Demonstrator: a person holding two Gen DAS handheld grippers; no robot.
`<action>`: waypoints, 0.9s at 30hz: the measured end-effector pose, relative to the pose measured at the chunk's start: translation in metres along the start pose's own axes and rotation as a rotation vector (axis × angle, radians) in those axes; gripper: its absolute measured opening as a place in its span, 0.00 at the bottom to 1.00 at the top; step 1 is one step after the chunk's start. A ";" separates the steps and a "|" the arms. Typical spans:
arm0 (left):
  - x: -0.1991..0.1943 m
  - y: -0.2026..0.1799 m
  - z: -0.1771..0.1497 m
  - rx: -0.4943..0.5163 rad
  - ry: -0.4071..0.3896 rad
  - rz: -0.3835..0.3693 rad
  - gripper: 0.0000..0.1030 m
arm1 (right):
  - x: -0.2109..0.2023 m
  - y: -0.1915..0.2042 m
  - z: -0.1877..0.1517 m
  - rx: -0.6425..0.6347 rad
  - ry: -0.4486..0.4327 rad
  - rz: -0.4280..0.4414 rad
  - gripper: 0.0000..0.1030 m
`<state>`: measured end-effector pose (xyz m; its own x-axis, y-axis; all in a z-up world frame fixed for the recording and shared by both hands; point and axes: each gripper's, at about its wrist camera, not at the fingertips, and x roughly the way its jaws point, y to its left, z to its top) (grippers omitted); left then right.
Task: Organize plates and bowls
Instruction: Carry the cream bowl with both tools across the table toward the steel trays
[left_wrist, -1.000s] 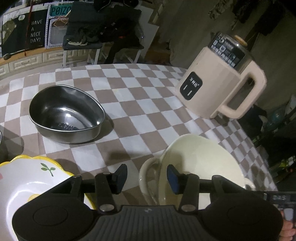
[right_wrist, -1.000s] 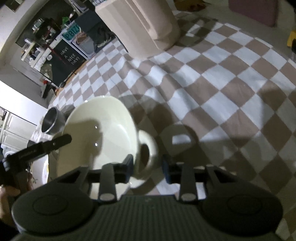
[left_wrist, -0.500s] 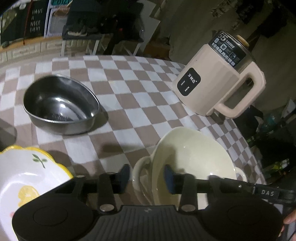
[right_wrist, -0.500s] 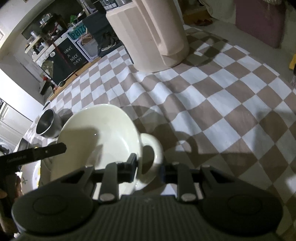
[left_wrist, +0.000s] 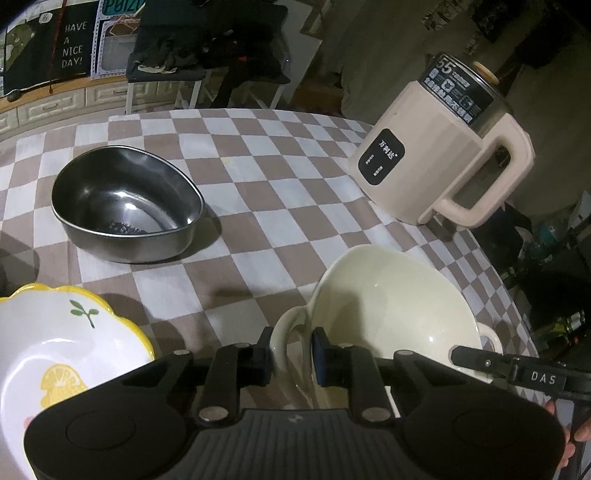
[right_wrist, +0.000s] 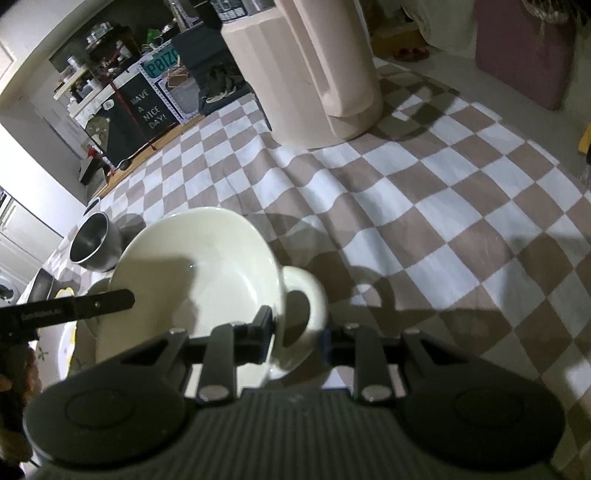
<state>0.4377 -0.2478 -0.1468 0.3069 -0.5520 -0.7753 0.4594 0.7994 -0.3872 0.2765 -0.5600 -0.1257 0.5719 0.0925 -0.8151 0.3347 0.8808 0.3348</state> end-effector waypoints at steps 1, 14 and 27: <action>-0.001 0.001 -0.001 -0.002 0.000 -0.002 0.21 | -0.001 0.000 0.000 -0.004 -0.004 0.001 0.30; -0.034 -0.014 -0.011 -0.002 -0.058 -0.004 0.21 | -0.026 0.003 -0.004 -0.027 -0.056 0.003 0.30; -0.122 -0.016 -0.038 -0.008 -0.142 0.027 0.21 | -0.078 0.045 -0.024 -0.088 -0.121 0.029 0.31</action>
<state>0.3610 -0.1847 -0.0649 0.4344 -0.5580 -0.7071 0.4433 0.8158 -0.3714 0.2293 -0.5163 -0.0580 0.6686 0.0662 -0.7407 0.2532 0.9163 0.3105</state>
